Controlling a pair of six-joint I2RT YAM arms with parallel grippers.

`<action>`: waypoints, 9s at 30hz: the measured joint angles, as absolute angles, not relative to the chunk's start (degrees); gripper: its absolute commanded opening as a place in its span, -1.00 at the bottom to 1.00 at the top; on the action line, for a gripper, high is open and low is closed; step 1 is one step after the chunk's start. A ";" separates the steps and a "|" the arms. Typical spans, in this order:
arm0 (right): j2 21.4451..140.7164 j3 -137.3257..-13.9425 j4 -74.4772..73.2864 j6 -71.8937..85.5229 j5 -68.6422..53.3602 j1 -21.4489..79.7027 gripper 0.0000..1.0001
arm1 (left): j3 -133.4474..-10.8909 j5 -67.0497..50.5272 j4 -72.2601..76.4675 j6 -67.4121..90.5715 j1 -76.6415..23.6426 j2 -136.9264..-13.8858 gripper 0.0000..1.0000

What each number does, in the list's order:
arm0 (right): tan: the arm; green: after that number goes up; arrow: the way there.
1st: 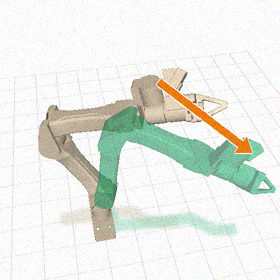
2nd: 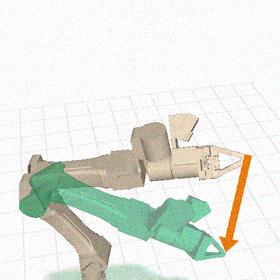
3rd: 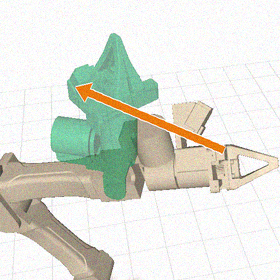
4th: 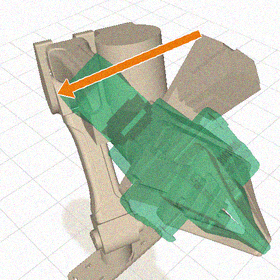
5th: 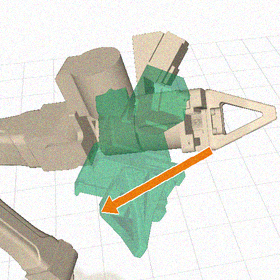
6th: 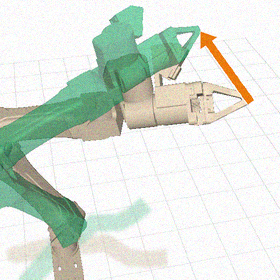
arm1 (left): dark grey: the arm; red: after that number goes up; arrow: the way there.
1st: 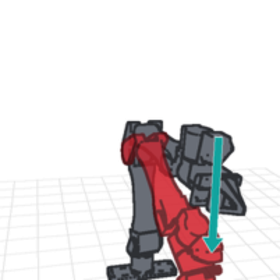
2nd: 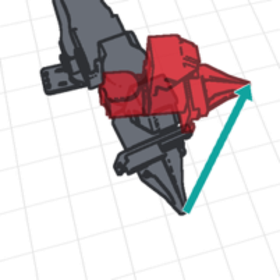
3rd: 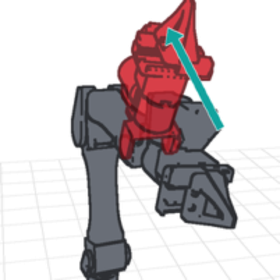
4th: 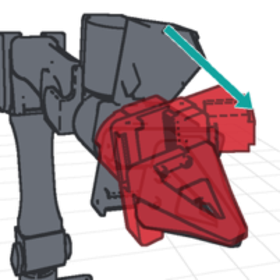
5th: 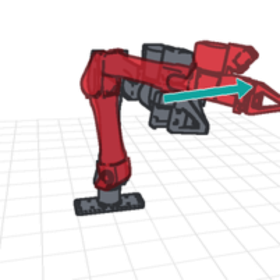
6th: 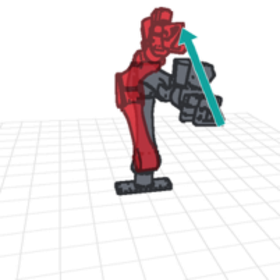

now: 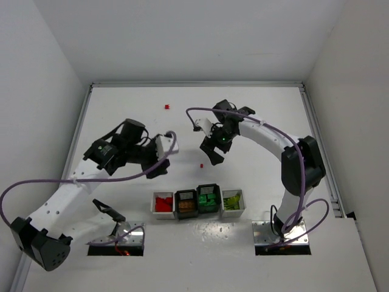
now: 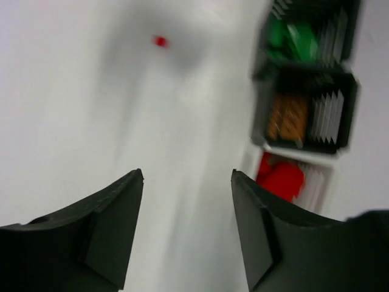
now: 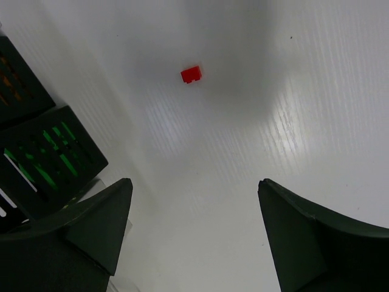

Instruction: Sort the legos into containers by color

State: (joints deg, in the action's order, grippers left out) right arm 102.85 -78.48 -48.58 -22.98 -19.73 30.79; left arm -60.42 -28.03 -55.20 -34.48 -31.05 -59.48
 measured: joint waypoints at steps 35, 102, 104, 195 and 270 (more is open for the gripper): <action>111.20 -75.77 -34.46 21.08 3.16 40.75 -0.04 | -57.30 6.63 -27.66 19.66 -18.28 -62.08 0.16; 100.25 -79.46 -40.62 -7.03 -8.27 42.52 -1.00 | -53.17 1.69 -25.04 17.10 -12.49 -64.05 0.58; 97.30 -79.77 -42.02 -10.11 -11.92 42.72 -1.00 | -54.78 1.52 -25.63 16.60 -11.46 -65.49 0.75; 100.16 -92.90 -36.18 -2.59 -7.75 34.98 0.19 | -89.60 8.27 -24.49 17.85 -4.47 -123.09 -0.19; 91.77 -78.76 -33.04 13.28 -17.96 18.44 0.31 | -60.58 -35.35 -69.12 -55.75 -36.82 -69.76 -0.14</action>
State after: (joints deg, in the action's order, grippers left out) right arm 91.77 -78.76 -33.04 13.28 -17.96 18.44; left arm -60.58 -35.35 -69.12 -55.75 -36.82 -69.76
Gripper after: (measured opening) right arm 0.655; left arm 0.432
